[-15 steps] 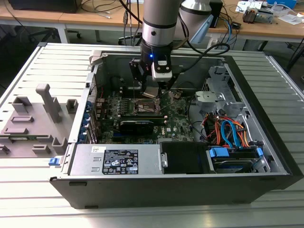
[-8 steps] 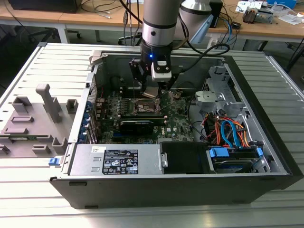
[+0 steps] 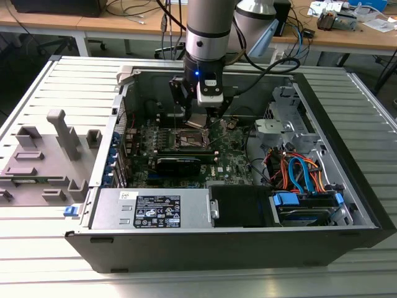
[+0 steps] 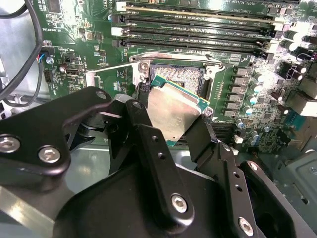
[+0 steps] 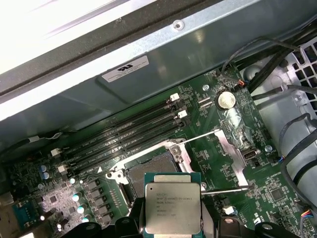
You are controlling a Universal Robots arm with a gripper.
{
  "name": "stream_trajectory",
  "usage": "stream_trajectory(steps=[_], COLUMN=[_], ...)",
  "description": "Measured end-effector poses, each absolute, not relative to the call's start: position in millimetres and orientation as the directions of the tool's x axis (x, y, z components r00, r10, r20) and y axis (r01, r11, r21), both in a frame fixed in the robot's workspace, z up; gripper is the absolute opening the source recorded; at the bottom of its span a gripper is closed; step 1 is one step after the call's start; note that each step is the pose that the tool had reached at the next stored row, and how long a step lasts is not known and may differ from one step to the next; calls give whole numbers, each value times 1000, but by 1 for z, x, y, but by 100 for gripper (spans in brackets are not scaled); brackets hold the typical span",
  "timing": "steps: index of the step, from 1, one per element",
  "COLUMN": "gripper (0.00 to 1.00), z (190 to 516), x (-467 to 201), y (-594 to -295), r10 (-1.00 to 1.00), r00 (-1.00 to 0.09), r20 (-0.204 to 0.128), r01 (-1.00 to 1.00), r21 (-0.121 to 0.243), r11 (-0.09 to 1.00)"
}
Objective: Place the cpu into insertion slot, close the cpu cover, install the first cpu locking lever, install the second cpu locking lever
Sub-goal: 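Place the cpu into insertion slot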
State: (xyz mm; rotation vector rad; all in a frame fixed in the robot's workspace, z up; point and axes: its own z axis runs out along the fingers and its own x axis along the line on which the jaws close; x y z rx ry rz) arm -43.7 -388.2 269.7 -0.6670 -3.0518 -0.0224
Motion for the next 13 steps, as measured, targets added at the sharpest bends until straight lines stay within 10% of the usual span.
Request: stream_trajectory(steps=[13], gripper=[55], z=[269], x=[-44], y=[-388], r10=[439], r00=[-898], r20=[20], r01=[439], r21=[10], r11=[898])
